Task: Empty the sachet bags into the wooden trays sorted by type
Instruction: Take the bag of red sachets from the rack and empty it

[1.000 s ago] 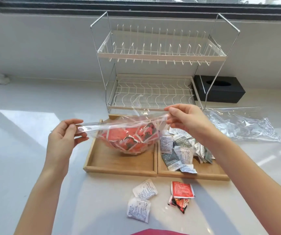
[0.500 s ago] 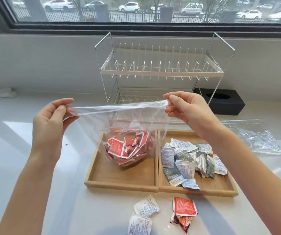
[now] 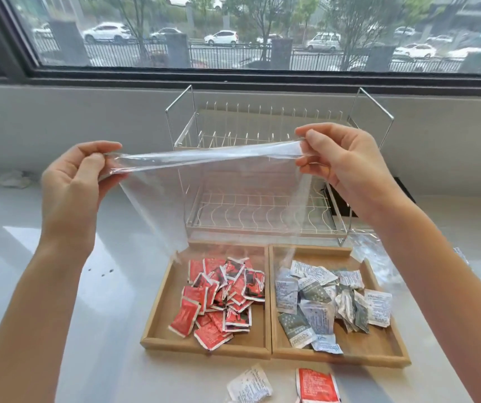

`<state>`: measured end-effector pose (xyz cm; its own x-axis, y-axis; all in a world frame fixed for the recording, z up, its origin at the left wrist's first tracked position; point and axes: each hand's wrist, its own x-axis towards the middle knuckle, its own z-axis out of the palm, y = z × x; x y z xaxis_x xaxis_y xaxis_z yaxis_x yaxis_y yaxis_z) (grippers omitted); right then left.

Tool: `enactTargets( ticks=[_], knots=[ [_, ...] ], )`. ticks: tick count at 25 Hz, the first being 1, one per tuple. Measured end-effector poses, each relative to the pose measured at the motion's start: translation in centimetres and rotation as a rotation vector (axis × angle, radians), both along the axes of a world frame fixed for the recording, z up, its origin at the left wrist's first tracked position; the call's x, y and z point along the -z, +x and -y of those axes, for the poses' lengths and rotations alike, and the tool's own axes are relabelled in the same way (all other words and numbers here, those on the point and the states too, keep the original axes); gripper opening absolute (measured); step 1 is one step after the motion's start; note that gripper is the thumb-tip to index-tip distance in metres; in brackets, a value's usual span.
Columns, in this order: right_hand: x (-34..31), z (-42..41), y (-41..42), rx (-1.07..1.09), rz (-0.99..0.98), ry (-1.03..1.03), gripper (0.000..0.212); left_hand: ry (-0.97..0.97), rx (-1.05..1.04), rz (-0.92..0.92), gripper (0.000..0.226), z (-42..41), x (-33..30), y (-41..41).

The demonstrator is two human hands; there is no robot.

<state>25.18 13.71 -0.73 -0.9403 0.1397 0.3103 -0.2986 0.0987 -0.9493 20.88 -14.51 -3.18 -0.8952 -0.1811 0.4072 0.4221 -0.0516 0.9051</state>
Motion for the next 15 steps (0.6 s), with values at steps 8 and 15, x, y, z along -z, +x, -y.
enactTargets(
  ticks=[8,15],
  knots=[
    [-2.3,-2.4,0.3,0.118,-0.240,0.188,0.022,-0.064,0.040,-0.126,0.025,-1.2,-1.3,-0.7],
    [1.8,-3.9,2.9,0.194,-0.344,0.336,0.027,-0.112,0.001,-0.166,0.020,-2.9,3.7,1.3]
  ],
)
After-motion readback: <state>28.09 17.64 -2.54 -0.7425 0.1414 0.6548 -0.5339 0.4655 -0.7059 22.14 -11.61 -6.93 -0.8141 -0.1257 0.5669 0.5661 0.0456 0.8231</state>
